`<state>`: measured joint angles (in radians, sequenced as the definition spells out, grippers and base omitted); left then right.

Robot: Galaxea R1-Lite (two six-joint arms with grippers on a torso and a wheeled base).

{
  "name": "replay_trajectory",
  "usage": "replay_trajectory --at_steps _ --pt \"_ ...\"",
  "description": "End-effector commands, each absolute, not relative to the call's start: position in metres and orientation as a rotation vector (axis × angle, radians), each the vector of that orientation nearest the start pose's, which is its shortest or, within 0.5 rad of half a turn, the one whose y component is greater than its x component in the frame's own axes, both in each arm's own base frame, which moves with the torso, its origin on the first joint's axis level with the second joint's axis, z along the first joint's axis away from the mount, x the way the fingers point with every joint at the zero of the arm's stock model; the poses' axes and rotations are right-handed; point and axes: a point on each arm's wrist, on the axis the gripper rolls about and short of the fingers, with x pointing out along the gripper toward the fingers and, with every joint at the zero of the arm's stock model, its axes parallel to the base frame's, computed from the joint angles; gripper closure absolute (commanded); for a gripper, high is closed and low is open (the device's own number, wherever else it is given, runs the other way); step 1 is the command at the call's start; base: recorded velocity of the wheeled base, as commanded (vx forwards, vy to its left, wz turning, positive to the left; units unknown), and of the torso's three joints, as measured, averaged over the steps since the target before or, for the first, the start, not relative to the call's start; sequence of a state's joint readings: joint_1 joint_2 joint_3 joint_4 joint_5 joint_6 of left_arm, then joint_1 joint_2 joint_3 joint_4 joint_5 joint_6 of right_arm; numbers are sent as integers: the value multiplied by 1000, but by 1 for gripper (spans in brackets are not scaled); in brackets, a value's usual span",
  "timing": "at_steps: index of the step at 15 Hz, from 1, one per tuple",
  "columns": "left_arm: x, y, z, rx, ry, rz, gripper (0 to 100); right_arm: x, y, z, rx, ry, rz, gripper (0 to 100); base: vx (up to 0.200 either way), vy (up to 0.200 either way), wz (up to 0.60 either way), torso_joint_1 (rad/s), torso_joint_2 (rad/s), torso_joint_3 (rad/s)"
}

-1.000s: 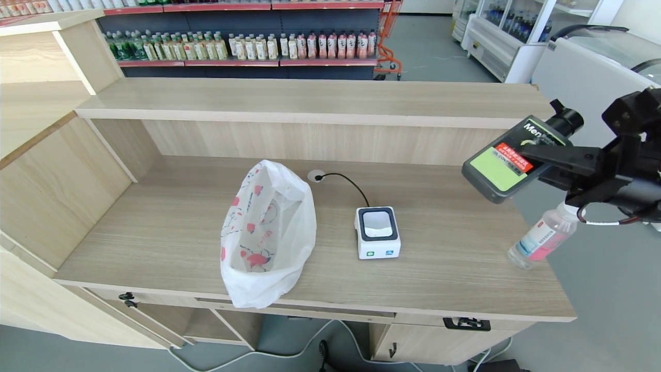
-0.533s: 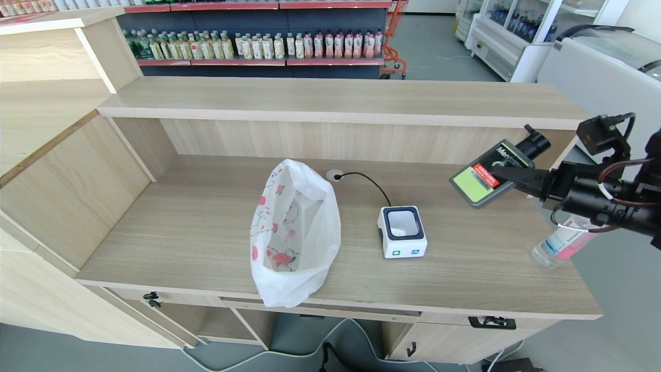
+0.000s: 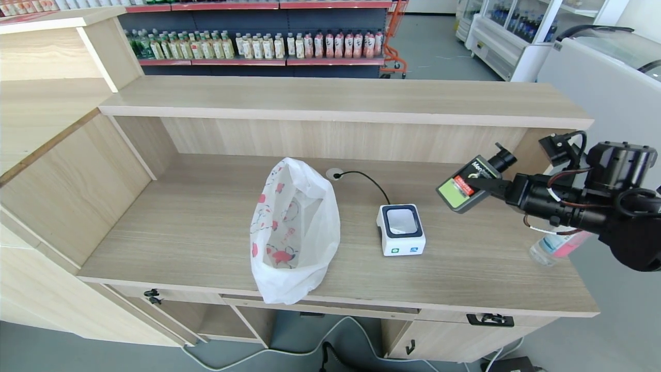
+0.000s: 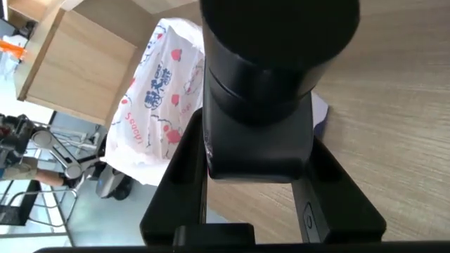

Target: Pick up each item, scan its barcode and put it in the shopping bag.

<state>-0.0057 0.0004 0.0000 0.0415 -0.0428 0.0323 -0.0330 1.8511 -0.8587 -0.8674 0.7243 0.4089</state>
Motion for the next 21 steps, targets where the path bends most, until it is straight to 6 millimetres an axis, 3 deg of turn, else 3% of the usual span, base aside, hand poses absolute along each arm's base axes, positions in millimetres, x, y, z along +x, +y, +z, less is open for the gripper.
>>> replay_trajectory --at_steps 1,7,21 --pt "-23 -1 71 31 41 -50 0 347 -1 166 437 261 643 100 0 0 0 0 0 0" --pt "-23 -1 71 31 41 -50 0 341 -10 145 419 312 613 100 0 0 0 0 0 0" --pt "-23 -1 71 31 41 -50 0 340 -5 134 434 353 644 100 0 0 0 0 0 0"
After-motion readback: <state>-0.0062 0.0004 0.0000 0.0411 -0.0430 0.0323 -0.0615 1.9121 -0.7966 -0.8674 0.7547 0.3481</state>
